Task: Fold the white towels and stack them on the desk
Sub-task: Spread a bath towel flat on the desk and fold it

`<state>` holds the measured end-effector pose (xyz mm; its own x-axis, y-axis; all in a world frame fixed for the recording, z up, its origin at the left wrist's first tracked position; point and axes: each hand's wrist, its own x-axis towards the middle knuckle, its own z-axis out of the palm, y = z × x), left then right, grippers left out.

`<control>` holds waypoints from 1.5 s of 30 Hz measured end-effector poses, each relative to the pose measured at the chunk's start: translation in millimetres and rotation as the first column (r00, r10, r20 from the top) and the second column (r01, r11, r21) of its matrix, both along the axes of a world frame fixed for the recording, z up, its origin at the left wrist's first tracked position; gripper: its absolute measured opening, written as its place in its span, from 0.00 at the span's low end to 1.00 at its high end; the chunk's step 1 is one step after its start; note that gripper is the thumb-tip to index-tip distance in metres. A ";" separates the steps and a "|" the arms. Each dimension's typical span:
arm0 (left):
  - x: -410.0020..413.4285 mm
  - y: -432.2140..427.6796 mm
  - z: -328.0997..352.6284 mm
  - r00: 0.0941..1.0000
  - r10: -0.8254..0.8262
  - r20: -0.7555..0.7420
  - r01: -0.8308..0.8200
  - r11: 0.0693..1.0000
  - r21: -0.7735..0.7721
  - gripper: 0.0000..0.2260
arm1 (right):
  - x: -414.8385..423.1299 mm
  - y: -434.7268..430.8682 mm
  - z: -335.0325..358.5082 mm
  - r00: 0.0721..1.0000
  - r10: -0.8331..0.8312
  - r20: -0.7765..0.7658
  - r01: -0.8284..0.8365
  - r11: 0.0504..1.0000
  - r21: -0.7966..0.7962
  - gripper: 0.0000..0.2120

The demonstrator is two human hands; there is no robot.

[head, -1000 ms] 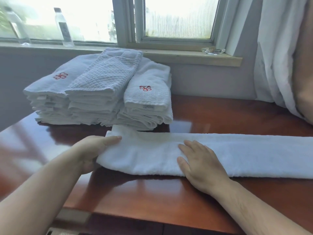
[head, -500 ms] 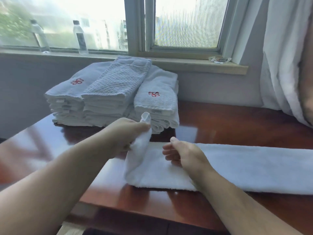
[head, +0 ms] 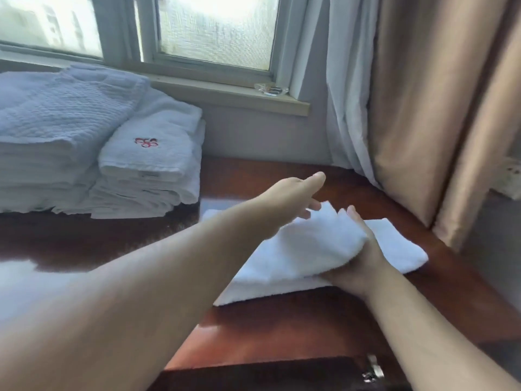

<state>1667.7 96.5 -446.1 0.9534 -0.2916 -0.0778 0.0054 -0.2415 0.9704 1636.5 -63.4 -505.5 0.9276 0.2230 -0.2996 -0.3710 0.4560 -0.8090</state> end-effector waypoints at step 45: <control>10.5 10.4 -98.5 0.811 -0.471 0.347 0.144 0.736 0.662 0.22 | 66.6 -92.3 -43.1 0.956 0.294 -0.014 0.085 -0.321 -0.943 0.39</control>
<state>1678.2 107.0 -544.6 0.7752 -0.6258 0.0860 -0.5808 -0.6524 0.4869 1703.1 -155.7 -548.6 0.9899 -0.0688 -0.1240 -0.0880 -0.9837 -0.1568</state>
